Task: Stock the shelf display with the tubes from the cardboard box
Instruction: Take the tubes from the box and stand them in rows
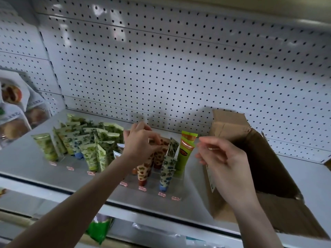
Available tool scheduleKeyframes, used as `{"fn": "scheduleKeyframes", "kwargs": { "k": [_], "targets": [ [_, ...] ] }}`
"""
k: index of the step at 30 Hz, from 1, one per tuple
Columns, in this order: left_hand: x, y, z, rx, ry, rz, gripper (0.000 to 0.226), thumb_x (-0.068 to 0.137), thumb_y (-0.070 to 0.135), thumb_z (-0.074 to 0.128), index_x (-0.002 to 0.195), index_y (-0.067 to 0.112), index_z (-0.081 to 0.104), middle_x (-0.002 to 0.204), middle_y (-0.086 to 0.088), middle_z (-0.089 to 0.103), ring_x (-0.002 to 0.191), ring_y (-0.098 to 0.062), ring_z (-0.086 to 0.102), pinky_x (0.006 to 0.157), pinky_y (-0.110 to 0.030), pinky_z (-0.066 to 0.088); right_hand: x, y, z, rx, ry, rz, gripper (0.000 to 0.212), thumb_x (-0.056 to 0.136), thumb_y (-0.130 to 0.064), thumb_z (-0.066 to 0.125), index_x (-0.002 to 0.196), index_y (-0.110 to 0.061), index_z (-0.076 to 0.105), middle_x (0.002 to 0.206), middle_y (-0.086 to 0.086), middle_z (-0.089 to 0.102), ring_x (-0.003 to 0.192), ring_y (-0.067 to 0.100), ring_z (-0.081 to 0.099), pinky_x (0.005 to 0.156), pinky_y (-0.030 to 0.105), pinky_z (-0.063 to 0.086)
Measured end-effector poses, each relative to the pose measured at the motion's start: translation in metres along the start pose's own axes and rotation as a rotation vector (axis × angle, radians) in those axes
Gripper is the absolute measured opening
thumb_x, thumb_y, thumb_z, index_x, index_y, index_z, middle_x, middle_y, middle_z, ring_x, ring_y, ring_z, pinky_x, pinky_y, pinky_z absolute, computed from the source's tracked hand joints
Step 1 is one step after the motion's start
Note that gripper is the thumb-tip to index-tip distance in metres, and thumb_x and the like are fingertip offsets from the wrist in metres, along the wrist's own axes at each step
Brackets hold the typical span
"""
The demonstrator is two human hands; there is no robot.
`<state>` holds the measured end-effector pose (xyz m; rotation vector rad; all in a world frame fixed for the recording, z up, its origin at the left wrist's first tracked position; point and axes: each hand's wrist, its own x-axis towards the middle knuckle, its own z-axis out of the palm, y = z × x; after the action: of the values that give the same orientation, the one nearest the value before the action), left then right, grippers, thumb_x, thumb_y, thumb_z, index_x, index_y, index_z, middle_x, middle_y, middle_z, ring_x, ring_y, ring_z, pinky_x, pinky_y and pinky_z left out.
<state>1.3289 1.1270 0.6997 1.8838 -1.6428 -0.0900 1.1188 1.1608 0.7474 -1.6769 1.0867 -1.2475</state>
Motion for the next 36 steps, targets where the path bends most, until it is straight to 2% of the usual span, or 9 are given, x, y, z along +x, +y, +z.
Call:
{"fn": "scheduleKeyframes", "kwargs": {
  "k": [10,14,16,18,20,25,28,32,36],
  "targets": [
    [0.003,-0.005,-0.009,-0.037,-0.1,0.054,0.014,0.071,0.047,0.073,0.073,0.038,0.062,0.099,0.011,0.047,0.102,-0.008,0.035,0.081,-0.027,0.015,0.009,-0.006,0.0,-0.073,0.058,-0.023,0.025,0.085,-0.006,0.064,0.084,-0.031,0.067,0.078,-0.005,0.071,0.073,0.012,0.067,0.072,0.022,0.054],
    [0.005,0.0,-0.015,-0.063,-0.076,0.139,0.011,0.074,0.042,0.071,0.079,0.032,0.069,0.1,0.011,0.052,0.104,-0.009,0.038,0.072,-0.023,0.011,0.013,-0.012,-0.012,-0.176,0.12,-0.025,0.014,0.085,-0.01,0.066,0.09,-0.023,0.071,0.076,-0.004,0.071,0.072,0.008,0.066,0.071,0.019,0.052],
    [0.009,0.008,-0.014,-0.143,-0.041,0.2,0.017,0.074,0.049,0.067,0.078,0.032,0.068,0.098,0.011,0.058,0.106,-0.01,0.043,0.082,-0.023,0.016,0.015,-0.014,-0.027,-0.258,0.125,-0.022,0.012,0.086,-0.012,0.066,0.092,-0.019,0.072,0.082,-0.005,0.071,0.077,0.01,0.067,0.075,0.026,0.053],
    [0.012,0.022,-0.01,-0.287,-0.083,0.262,0.028,0.071,0.057,0.056,0.077,0.032,0.067,0.091,0.011,0.062,0.099,-0.011,0.053,0.093,-0.036,0.033,0.018,-0.015,-0.043,-0.329,0.107,0.002,0.014,0.086,-0.01,0.064,0.091,-0.02,0.072,0.083,-0.004,0.072,0.078,0.01,0.067,0.076,0.026,0.054],
    [0.011,0.04,-0.006,-0.385,-0.138,0.312,0.032,0.071,0.057,0.052,0.08,0.03,0.068,0.086,0.011,0.064,0.092,-0.012,0.058,0.086,-0.045,0.045,0.021,-0.014,-0.058,-0.349,0.104,0.053,0.016,0.086,-0.009,0.064,0.089,-0.023,0.07,0.084,0.001,0.071,0.076,0.011,0.067,0.073,0.022,0.055],
    [0.007,0.082,0.003,-0.5,-0.167,0.426,0.01,0.081,0.027,0.07,0.086,0.018,0.07,0.083,0.005,0.064,0.083,-0.008,0.057,0.077,-0.021,0.044,0.026,-0.001,-0.087,-0.404,0.049,0.154,0.011,0.085,-0.011,0.066,0.094,-0.016,0.07,0.083,0.004,0.071,0.075,0.012,0.068,0.069,0.019,0.056],
    [0.006,0.096,0.009,-0.546,-0.181,0.437,0.008,0.081,0.02,0.07,0.088,0.017,0.069,0.082,0.002,0.065,0.082,-0.005,0.056,0.071,-0.006,0.036,0.035,0.008,-0.103,-0.418,-0.007,0.208,0.011,0.084,-0.014,0.067,0.093,-0.019,0.069,0.079,0.004,0.07,0.078,0.018,0.068,0.074,0.027,0.057],
    [0.001,0.104,0.021,-0.57,-0.188,0.379,0.01,0.082,0.023,0.069,0.091,0.023,0.066,0.087,0.008,0.066,0.084,-0.002,0.057,0.072,-0.003,0.035,0.05,0.023,-0.115,-0.521,-0.158,0.263,0.017,0.084,-0.016,0.068,0.1,-0.012,0.067,0.087,0.007,0.07,0.082,0.021,0.068,0.075,0.032,0.058],
    [-0.003,0.11,0.027,-0.484,-0.173,0.322,0.01,0.083,0.027,0.066,0.093,0.028,0.064,0.09,0.016,0.062,0.086,0.004,0.054,0.071,-0.003,0.035,0.073,0.038,-0.114,-0.707,-0.427,0.317,0.021,0.084,-0.022,0.068,0.102,-0.012,0.066,0.093,-0.003,0.066,0.086,0.015,0.064,0.073,0.024,0.053]
  ]
}}
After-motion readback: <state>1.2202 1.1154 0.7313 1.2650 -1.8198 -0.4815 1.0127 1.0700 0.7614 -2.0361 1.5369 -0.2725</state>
